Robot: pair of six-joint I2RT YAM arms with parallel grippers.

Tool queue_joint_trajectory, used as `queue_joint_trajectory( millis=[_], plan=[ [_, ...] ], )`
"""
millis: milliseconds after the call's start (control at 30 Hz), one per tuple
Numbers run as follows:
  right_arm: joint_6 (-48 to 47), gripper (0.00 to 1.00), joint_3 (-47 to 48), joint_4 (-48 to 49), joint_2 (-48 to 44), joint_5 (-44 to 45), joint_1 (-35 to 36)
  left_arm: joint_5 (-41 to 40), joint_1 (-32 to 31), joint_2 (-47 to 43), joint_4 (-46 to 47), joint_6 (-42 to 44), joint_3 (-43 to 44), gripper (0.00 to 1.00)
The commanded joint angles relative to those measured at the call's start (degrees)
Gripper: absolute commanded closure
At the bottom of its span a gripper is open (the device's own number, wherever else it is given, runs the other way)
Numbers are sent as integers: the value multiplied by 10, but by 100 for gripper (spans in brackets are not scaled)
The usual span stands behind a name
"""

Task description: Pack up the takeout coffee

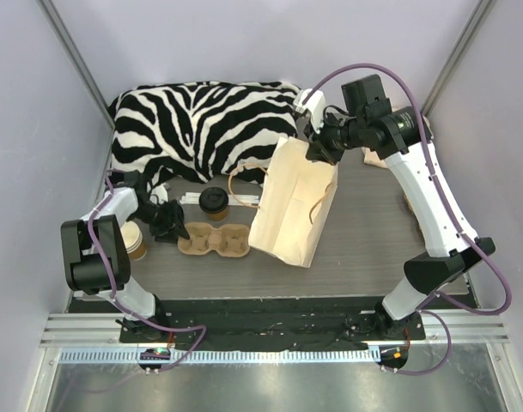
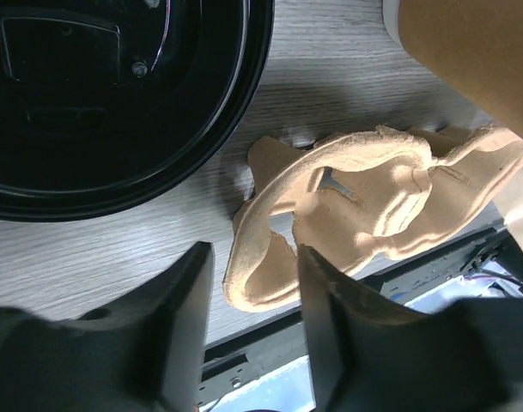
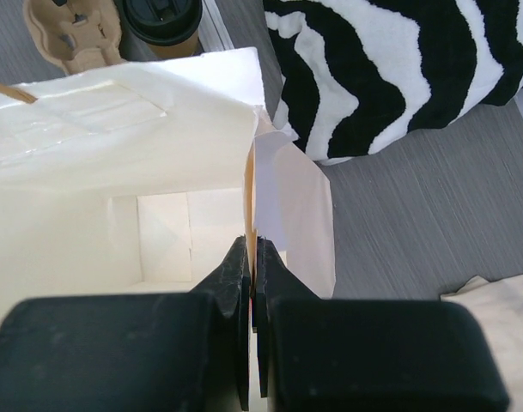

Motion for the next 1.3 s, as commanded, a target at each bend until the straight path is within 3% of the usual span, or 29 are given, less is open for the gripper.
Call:
queue_joint_trajectory(
  millis=[0, 167, 333, 867, 1100, 1267],
  plan=[
    [14, 99, 32, 12, 7, -4, 3, 4, -2, 1, 0, -6, 17, 58],
    [17, 99, 49, 6, 20, -5, 5, 16, -3, 3, 0, -3, 16, 73],
    [17, 99, 53, 1, 20, -14, 9, 26, -4, -19, -35, 30, 40, 99],
    [14, 99, 20, 6, -14, -20, 16, 18, -6, -121, -233, 265, 145, 100],
    [17, 99, 9, 16, -32, -24, 19, 19, -6, -173, -357, 370, 377, 100],
    [17, 99, -20, 37, -52, -28, 23, 14, -6, -205, -373, 430, 551, 100]
  ],
)
